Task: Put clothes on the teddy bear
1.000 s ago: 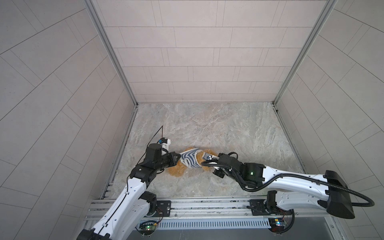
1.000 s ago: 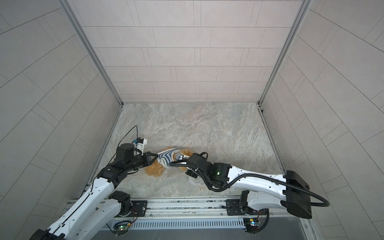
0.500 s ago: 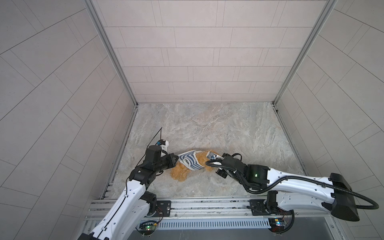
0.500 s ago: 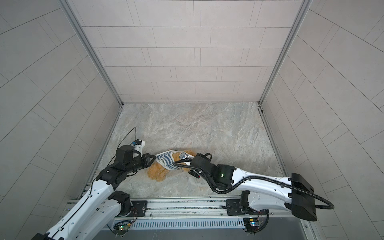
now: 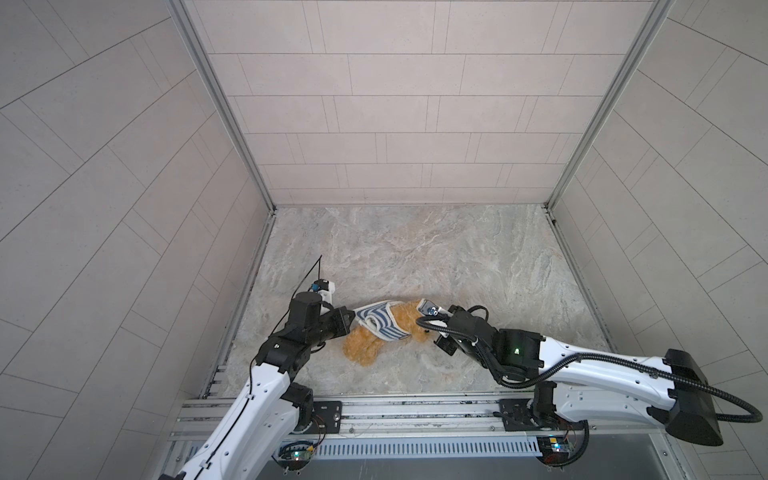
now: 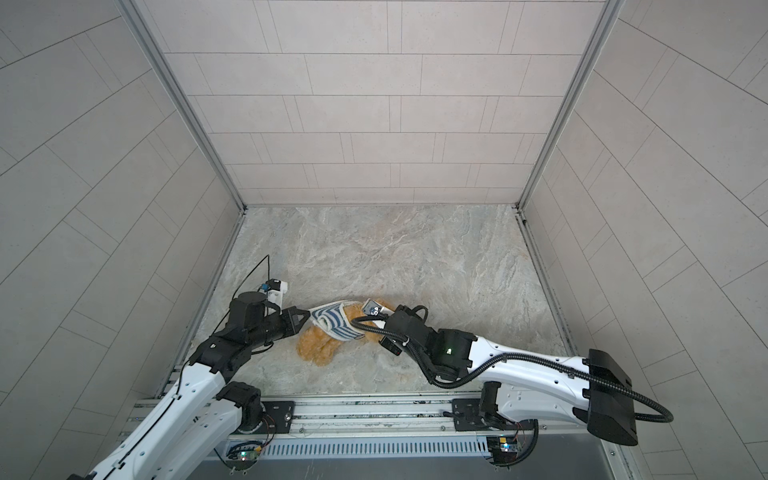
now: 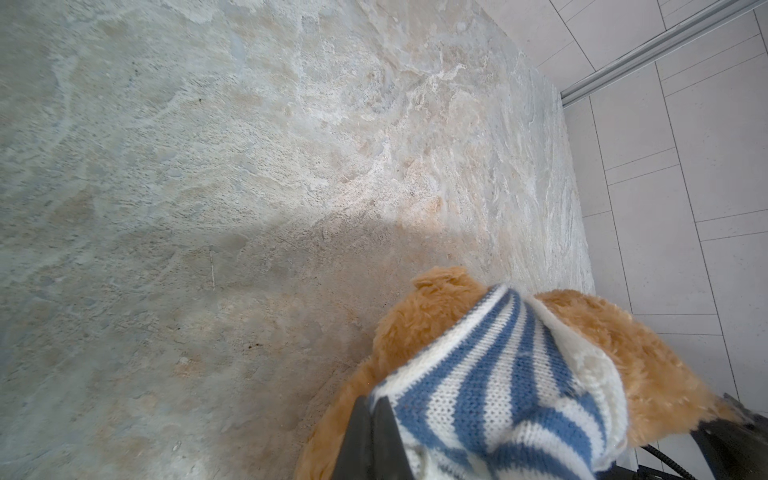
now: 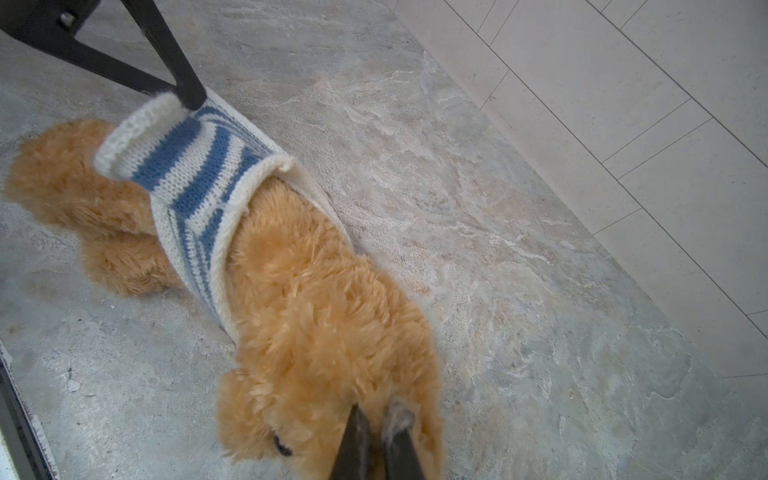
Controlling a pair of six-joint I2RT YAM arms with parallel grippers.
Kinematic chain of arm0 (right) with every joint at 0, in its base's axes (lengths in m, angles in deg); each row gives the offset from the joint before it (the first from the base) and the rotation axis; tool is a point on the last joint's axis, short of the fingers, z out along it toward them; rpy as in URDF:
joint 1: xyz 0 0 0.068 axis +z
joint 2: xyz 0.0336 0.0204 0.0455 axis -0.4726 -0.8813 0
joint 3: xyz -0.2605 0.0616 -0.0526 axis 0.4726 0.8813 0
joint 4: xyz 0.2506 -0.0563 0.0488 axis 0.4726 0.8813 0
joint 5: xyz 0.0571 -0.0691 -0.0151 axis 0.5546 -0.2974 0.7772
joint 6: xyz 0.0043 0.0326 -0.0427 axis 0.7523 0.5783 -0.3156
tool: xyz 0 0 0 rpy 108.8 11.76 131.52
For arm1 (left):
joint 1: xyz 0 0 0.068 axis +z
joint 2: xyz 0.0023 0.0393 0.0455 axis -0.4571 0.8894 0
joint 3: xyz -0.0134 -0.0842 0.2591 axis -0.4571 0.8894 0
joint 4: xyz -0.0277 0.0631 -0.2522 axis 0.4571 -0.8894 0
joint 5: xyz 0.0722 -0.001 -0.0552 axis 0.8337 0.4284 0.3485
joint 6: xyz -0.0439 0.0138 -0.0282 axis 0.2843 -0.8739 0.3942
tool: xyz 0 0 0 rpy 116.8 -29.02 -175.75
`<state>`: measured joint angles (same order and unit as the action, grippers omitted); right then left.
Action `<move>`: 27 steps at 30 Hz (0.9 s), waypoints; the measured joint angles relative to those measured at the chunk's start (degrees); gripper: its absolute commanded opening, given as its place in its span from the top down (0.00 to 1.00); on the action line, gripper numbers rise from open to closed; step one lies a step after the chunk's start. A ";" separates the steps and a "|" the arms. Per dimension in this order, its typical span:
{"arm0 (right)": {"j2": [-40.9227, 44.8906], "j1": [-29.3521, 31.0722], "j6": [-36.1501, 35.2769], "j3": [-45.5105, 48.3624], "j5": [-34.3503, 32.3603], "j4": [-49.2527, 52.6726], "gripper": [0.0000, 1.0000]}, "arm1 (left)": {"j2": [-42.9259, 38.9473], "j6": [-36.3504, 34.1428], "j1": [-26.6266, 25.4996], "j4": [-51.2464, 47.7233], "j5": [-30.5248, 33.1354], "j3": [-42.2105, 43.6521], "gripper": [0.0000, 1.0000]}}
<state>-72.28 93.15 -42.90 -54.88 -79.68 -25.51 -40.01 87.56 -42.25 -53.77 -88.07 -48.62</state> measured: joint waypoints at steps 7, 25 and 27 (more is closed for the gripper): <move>-2.21 -0.57 -0.28 -1.68 1.42 1.03 1.00 | 2.91 -0.57 -4.57 1.22 0.46 -0.24 1.00; -7.15 -0.90 0.90 -3.67 4.11 -0.26 1.00 | 11.43 1.18 -16.31 11.17 -0.57 -4.17 1.00; -7.43 -0.90 1.09 -3.67 4.33 -0.33 1.00 | 11.80 2.47 -17.35 12.85 -1.51 -4.15 1.00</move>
<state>-79.71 92.25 -41.80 -58.55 -75.35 -25.84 -28.21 90.03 -59.60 -40.92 -89.57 -52.77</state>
